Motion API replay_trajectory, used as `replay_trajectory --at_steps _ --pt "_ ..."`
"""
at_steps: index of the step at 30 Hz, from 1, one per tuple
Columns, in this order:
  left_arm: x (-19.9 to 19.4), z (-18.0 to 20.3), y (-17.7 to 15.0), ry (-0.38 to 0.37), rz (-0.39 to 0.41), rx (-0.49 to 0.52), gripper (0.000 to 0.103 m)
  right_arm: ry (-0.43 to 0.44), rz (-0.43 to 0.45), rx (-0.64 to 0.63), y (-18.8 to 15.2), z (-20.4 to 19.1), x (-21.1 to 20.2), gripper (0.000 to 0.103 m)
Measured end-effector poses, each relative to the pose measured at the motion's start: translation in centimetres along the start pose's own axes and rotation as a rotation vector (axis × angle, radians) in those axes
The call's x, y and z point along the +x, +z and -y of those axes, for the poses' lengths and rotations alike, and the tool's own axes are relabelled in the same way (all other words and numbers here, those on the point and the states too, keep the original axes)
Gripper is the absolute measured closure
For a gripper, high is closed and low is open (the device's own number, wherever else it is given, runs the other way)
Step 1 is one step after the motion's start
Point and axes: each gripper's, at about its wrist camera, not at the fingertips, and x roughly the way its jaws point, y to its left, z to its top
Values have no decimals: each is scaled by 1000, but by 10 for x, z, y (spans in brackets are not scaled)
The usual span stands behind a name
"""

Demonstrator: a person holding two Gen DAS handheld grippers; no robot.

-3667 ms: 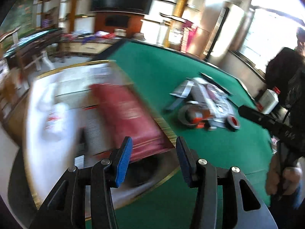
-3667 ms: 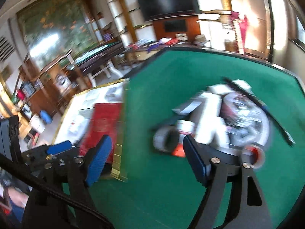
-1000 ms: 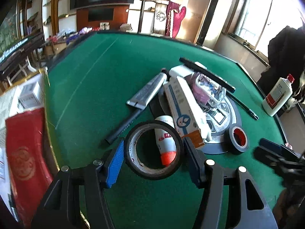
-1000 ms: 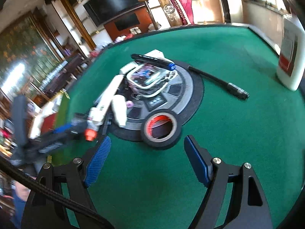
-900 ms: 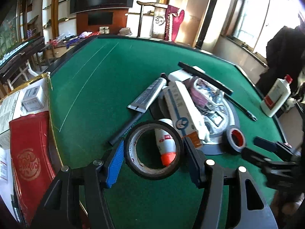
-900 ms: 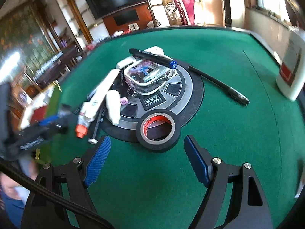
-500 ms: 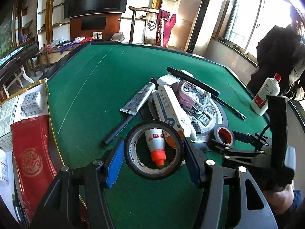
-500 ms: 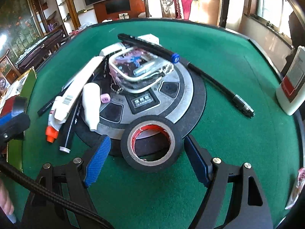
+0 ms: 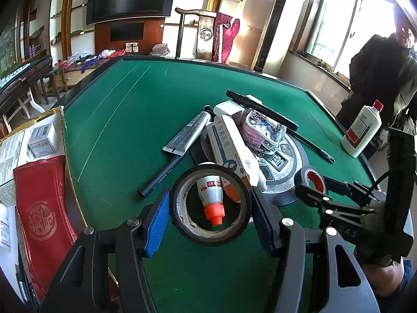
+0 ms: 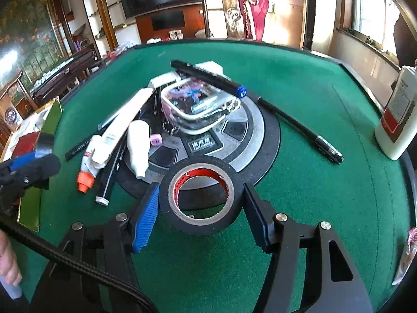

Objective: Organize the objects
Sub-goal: 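Grasp the black tape roll with the left tool while the right tool grasps the black-red tape roll, then lift both tape rolls off the table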

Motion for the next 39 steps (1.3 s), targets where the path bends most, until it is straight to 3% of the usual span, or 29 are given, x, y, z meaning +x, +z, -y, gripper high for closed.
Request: replay_trajectory --at_steps 39 --pt "-7 6 0 -6 25 21 49 93 79 43 14 -19 -23 42"
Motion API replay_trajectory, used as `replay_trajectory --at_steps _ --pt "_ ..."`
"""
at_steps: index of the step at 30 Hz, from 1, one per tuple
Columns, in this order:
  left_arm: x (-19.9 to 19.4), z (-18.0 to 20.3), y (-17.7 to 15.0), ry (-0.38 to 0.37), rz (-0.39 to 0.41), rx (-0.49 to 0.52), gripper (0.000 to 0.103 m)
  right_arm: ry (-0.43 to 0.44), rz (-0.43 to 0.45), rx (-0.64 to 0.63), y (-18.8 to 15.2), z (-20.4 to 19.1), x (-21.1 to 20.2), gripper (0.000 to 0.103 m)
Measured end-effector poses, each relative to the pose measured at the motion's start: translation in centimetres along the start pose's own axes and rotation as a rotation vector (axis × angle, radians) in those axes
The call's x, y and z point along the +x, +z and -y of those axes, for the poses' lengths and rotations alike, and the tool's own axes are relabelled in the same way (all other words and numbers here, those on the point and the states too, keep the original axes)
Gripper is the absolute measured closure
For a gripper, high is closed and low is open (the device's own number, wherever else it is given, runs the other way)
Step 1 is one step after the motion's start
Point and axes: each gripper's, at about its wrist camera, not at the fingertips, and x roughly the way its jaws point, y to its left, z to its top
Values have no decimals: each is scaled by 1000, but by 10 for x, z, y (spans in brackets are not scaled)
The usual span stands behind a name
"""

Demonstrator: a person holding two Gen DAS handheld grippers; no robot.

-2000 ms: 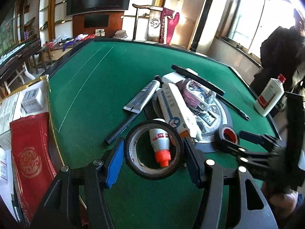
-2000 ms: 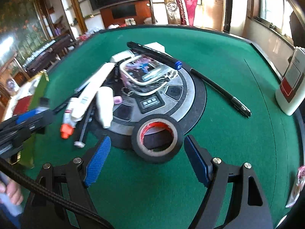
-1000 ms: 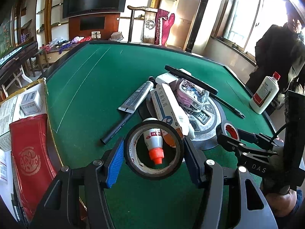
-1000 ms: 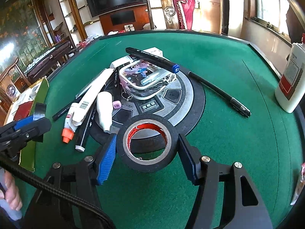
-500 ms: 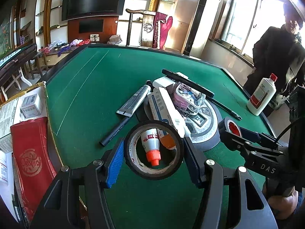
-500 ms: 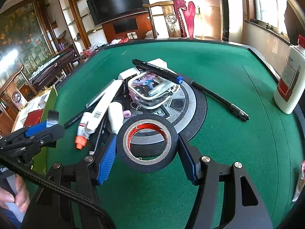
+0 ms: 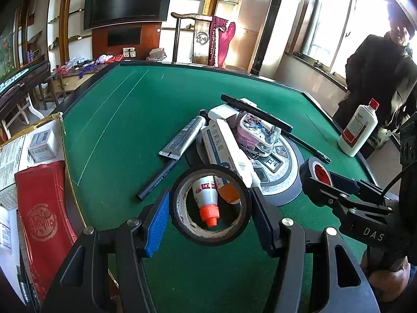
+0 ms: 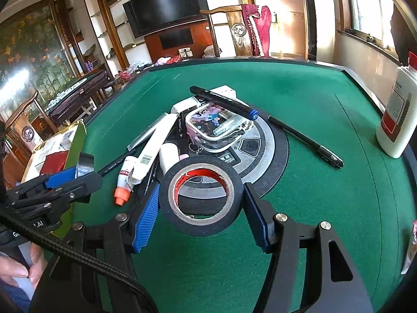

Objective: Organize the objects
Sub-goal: 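Lift both tape rolls off the table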

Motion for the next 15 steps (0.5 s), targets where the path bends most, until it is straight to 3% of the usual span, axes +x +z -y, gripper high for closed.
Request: replay_trajectory --at_steps 15 --pt "-14 -4 2 -38 31 -18 49 40 54 55 3 -14 -16 42"
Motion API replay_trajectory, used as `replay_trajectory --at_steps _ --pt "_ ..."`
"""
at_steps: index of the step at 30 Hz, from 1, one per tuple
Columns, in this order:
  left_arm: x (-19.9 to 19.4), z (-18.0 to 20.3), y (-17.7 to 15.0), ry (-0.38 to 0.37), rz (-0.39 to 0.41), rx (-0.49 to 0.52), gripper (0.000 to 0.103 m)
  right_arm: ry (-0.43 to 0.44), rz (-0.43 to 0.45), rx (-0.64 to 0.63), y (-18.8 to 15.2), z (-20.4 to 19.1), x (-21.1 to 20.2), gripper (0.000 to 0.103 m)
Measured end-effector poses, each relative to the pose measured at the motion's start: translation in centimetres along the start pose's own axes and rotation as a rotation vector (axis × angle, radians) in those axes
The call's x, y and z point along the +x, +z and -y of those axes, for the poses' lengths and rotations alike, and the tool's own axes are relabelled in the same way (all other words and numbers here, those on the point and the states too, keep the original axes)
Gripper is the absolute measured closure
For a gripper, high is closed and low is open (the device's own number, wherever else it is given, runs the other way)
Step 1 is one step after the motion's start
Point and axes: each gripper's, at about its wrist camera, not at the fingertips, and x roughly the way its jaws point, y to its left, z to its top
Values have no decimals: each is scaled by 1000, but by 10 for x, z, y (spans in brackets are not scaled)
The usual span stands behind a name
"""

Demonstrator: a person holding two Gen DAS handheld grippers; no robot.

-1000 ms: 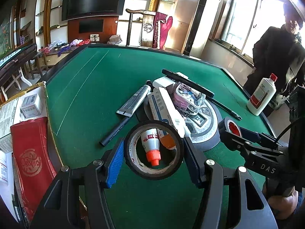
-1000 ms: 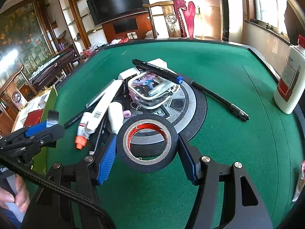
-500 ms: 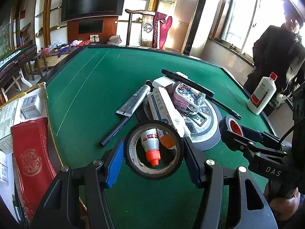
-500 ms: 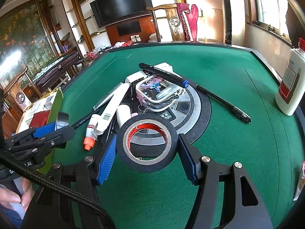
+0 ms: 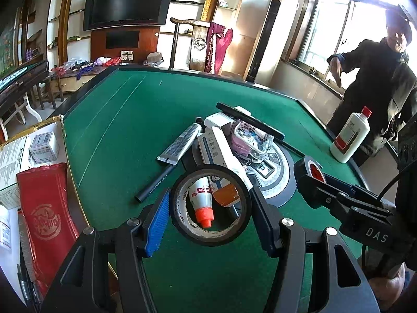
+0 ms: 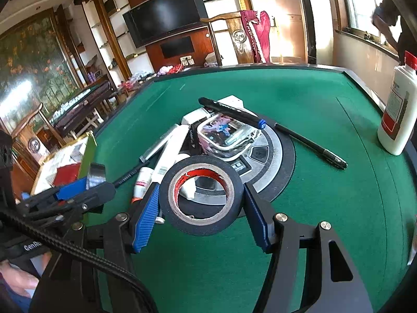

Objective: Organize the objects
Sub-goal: 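Lift both tape rolls off the table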

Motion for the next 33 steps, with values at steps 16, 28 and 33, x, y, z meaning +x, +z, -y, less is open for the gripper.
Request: replay_trajectory --at_steps 16,28,33 --pt "6 3 0 -3 -11 1 49 39 7 0 -1 -10 -4 41" --pt "-14 -2 -13 17 3 -30 49 35 20 -11 -3 -12 -7 41" --pt "-31 -9 -19 32 19 -48 49 41 16 -21 -4 -16 -6 41"
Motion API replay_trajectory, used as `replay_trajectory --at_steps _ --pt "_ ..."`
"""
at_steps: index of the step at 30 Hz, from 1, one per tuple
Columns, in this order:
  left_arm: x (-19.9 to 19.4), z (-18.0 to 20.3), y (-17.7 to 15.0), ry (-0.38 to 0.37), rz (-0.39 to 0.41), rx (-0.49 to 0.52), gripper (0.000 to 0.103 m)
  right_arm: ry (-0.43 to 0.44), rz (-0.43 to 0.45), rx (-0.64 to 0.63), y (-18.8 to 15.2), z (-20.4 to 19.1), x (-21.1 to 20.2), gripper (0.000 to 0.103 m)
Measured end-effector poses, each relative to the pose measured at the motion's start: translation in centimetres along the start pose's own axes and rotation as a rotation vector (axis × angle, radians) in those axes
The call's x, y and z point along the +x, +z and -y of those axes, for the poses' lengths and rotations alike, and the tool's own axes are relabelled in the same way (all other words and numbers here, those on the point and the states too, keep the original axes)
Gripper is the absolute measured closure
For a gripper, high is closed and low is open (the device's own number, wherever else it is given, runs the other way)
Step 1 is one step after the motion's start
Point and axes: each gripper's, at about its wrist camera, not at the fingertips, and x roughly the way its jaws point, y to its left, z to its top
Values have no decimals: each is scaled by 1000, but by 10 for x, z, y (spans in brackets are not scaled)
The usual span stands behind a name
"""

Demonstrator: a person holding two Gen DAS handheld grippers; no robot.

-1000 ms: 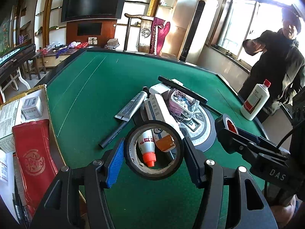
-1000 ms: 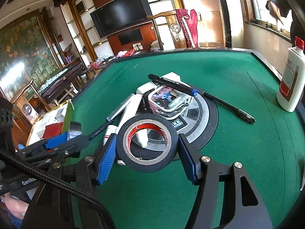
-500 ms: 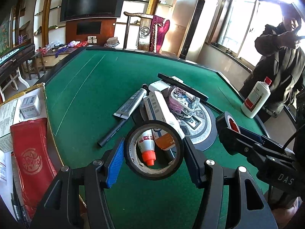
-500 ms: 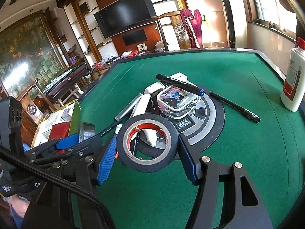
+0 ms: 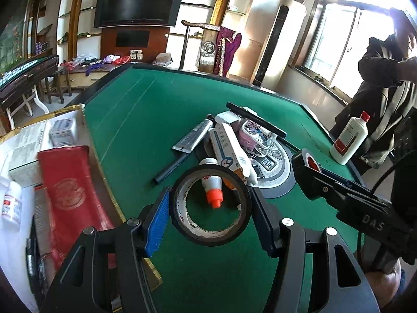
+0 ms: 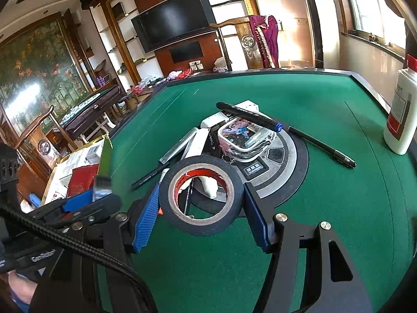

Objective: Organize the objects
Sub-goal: 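Lift both tape rolls off the table, then carry both tape rolls over the white tray and release them inside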

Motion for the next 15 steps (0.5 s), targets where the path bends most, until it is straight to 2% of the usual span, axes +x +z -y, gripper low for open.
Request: replay_trajectory --at_steps 7,15 --pt "-30 -15 -4 16 42 -20 49 23 -4 -26 -6 -16 -1 41" --pt "-56 -53 -11 59 73 -77 49 85 -20 -56 -16 -51 2 41"
